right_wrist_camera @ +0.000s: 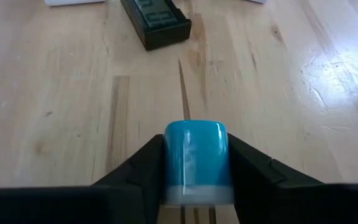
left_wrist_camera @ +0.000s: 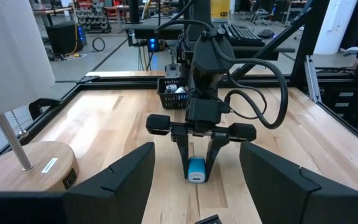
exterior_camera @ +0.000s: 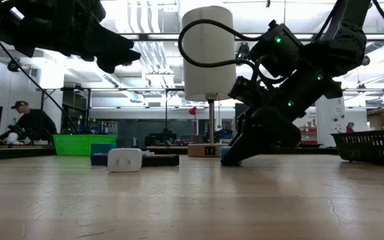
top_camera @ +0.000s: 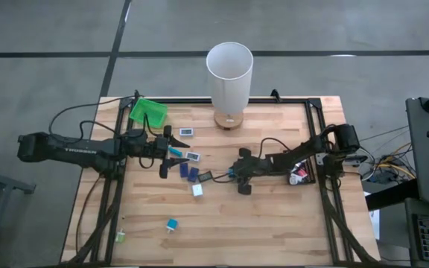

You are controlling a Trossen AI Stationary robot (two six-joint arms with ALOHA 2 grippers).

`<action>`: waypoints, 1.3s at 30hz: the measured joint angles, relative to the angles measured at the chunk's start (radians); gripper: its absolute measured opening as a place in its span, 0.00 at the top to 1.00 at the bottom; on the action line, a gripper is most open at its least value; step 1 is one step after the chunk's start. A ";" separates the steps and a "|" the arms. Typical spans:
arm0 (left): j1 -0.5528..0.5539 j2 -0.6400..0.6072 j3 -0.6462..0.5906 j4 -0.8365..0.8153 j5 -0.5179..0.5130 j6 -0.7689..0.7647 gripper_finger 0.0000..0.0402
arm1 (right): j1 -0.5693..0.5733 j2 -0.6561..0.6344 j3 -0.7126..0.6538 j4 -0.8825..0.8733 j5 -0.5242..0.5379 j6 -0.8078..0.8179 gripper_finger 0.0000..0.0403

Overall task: Pick & Place Office items
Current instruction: Put the top blue charger adapter into the black bin

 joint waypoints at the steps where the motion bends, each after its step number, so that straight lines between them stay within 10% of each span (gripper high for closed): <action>1: 0.000 0.000 0.000 0.000 0.000 0.000 0.39 | 0.000 0.000 0.000 -0.001 0.000 0.000 0.68; 22: 0.000 0.000 0.000 0.000 -0.003 0.000 0.39 | 0.000 -0.160 0.005 -0.073 0.061 0.041 0.67; 39: 0.000 0.000 0.000 -0.016 -0.002 0.000 0.39 | 0.002 -0.580 0.195 -1.038 0.288 0.717 0.67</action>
